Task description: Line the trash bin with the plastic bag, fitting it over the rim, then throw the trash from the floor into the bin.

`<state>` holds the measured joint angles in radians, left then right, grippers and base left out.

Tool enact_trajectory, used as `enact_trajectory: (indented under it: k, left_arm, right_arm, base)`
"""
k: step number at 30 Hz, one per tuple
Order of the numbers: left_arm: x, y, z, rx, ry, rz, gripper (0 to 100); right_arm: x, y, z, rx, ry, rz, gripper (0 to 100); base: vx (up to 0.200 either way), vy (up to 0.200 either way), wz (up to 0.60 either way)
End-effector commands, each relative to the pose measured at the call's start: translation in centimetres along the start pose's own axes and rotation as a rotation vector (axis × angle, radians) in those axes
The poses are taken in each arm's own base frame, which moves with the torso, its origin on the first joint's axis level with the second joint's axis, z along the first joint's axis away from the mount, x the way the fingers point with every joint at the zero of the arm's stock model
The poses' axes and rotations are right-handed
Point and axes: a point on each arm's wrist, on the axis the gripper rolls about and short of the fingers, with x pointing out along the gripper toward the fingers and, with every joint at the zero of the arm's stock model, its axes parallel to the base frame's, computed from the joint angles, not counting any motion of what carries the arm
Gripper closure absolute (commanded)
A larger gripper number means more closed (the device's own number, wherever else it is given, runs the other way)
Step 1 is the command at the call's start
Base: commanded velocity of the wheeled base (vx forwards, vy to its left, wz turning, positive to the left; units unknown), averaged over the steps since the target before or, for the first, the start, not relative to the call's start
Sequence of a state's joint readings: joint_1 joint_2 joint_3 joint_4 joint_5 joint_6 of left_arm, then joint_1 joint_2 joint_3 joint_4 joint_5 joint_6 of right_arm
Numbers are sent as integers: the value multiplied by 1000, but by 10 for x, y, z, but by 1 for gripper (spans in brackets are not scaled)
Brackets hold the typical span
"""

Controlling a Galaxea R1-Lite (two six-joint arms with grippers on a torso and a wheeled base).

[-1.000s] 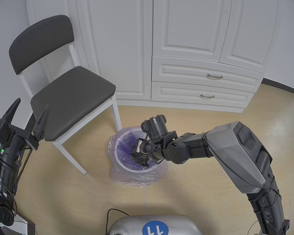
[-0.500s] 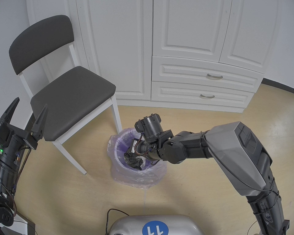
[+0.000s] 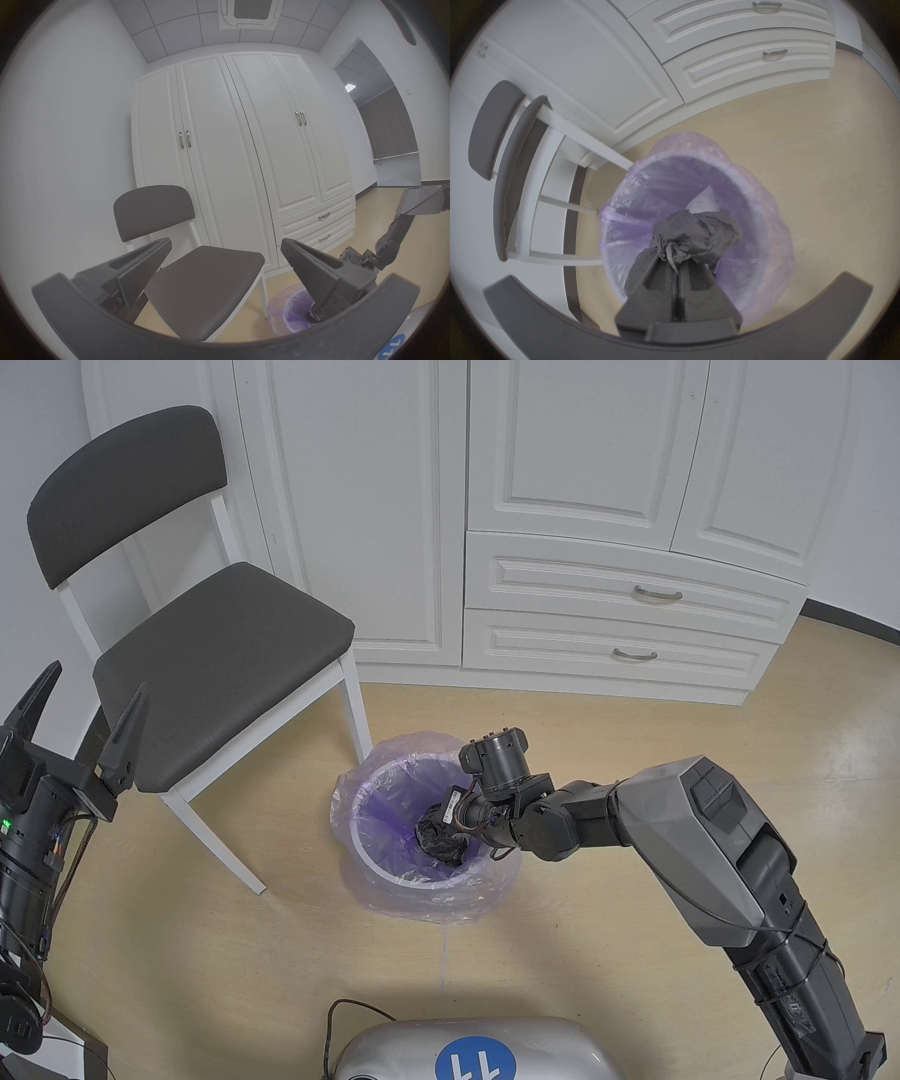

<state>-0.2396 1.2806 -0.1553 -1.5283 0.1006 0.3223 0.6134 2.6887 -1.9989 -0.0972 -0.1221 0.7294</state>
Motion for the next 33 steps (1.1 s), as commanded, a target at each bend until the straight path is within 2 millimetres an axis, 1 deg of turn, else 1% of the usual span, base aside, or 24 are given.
enact_trajectory:
  k: [1, 4, 7, 10, 13, 15, 18, 19, 23, 25, 28, 33]
  left_arm:
    - [0, 0, 0, -1, 1, -1, 0]
    - [0, 0, 0, 1, -2, 1, 0]
    - [0, 0, 1, 1, -3, 2, 0]
    - [0, 0, 1, 1, -4, 0, 0]
    - [0, 0, 1, 1, -4, 0, 0]
    - [-1, 0, 1, 1, -5, 1, 0]
    - [0, 0, 1, 0, -4, 0, 0]
    - [0, 0, 1, 1, -4, 0, 0]
    - [-1, 0, 0, 1, -2, -1, 0]
    - [-1, 0, 0, 1, -1, -2, 0]
    - [0, 0, 0, 2, 1, -1, 0]
    - [-1, 0, -1, 2, 2, -1, 0]
  right_arm:
    - [7, -9, 0, 9, -12, -12, 100]
    - [3, -4, 3, 27, -19, -2, 100]
    - [-4, 6, 5, 49, -25, 18, 100]
    - [-11, 21, 0, 93, -25, 50, 100]
    - [-17, 31, 0, 137, -29, 74, 100]
    - [-20, 37, -1, 163, -33, 93, 100]
    - [-18, 41, -5, 190, -51, 122, 100]
    - [-17, 41, -5, 192, -55, 125, 100]
    - [-9, 40, -15, 202, -61, 130, 100]
    - [-2, 38, -27, 190, -43, 119, 100]
    - [6, 32, -39, 169, -24, 100, 100]
    - [16, 21, -48, 120, -23, 60, 100]
  base:
    - [0, 0, 0]
    - [0, 0, 0]
    - [0, 0, 0]
    - [0, 0, 0]
    - [0, 0, 0]
    - [0, 0, 0]
    - [0, 0, 0]
    - [0, 0, 0]
    - [0, 0, 0]
    - [0, 0, 0]
    - [0, 0, 0]
    - [0, 0, 0]
